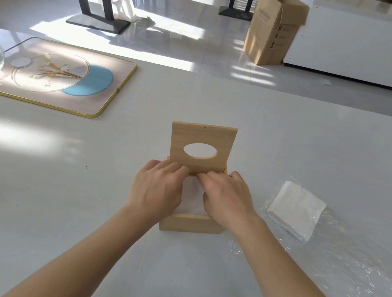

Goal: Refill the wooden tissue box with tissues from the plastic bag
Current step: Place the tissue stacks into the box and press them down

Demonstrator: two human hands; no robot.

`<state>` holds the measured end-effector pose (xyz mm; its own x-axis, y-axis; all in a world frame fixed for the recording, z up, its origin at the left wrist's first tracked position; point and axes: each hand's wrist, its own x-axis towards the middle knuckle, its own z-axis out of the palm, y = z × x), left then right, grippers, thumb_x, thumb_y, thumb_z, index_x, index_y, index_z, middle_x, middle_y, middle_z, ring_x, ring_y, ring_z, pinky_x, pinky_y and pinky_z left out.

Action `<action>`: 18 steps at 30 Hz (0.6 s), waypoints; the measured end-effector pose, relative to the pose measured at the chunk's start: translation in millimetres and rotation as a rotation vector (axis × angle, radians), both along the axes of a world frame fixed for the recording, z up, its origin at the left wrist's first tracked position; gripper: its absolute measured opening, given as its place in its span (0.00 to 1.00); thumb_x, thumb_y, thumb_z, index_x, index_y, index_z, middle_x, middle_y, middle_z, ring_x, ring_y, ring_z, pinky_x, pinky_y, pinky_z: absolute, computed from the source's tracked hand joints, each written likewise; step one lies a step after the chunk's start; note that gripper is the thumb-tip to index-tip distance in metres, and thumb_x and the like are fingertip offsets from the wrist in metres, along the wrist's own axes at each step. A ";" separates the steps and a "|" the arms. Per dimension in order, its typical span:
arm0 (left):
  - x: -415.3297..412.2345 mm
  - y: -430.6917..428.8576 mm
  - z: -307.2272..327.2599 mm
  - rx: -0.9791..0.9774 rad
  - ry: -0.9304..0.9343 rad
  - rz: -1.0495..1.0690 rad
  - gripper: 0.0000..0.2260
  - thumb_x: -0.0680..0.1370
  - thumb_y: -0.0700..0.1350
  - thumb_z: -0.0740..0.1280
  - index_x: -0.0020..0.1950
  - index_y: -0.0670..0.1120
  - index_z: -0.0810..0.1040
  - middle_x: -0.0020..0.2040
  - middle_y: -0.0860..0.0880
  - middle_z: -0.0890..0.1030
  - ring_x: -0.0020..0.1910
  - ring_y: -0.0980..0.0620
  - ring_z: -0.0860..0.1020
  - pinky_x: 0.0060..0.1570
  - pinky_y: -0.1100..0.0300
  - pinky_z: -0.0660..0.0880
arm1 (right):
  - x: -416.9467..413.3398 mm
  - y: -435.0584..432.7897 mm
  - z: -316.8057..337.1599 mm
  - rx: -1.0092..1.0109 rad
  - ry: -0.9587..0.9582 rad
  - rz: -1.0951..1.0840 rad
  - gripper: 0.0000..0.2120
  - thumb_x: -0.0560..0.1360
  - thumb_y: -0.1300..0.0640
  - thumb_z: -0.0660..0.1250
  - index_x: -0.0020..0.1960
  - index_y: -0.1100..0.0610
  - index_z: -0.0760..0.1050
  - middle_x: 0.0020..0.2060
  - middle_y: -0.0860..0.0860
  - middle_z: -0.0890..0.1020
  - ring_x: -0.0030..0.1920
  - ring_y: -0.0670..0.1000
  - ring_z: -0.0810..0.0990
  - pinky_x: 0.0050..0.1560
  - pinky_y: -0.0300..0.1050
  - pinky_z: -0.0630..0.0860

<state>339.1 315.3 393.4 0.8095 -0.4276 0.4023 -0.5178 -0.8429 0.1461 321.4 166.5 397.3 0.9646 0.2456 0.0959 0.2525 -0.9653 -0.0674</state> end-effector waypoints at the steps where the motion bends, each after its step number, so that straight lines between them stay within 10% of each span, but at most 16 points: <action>1: -1.4 1.2 -1.4 -0.089 -0.020 0.053 0.06 0.63 0.33 0.72 0.35 0.42 0.78 0.29 0.47 0.78 0.31 0.43 0.76 0.33 0.55 0.71 | -2.3 -1.9 0.2 0.011 -0.052 -0.007 0.08 0.66 0.68 0.63 0.43 0.59 0.75 0.34 0.53 0.79 0.38 0.58 0.78 0.39 0.47 0.62; 5: 0.4 1.8 -8.2 -0.411 0.372 0.387 0.16 0.69 0.43 0.73 0.52 0.41 0.71 0.50 0.44 0.75 0.52 0.43 0.72 0.48 0.50 0.70 | -6.9 -7.4 -2.8 0.095 -0.216 0.010 0.05 0.64 0.67 0.68 0.33 0.59 0.76 0.28 0.52 0.77 0.31 0.56 0.75 0.40 0.47 0.66; 9: 11.4 1.5 -8.7 -0.574 0.795 0.502 0.20 0.70 0.47 0.72 0.53 0.44 0.64 0.53 0.46 0.74 0.52 0.43 0.75 0.51 0.48 0.74 | -1.2 -9.1 -9.5 -0.012 -0.031 0.039 0.07 0.74 0.62 0.60 0.45 0.58 0.77 0.41 0.51 0.78 0.45 0.54 0.75 0.55 0.47 0.58; 18: 19.7 0.5 -6.2 -0.330 0.830 0.469 0.14 0.72 0.48 0.68 0.51 0.42 0.68 0.47 0.46 0.77 0.47 0.43 0.76 0.45 0.50 0.75 | 0.7 -10.5 -10.1 0.063 0.056 0.039 0.10 0.77 0.58 0.56 0.50 0.60 0.74 0.48 0.54 0.76 0.52 0.56 0.72 0.43 0.46 0.61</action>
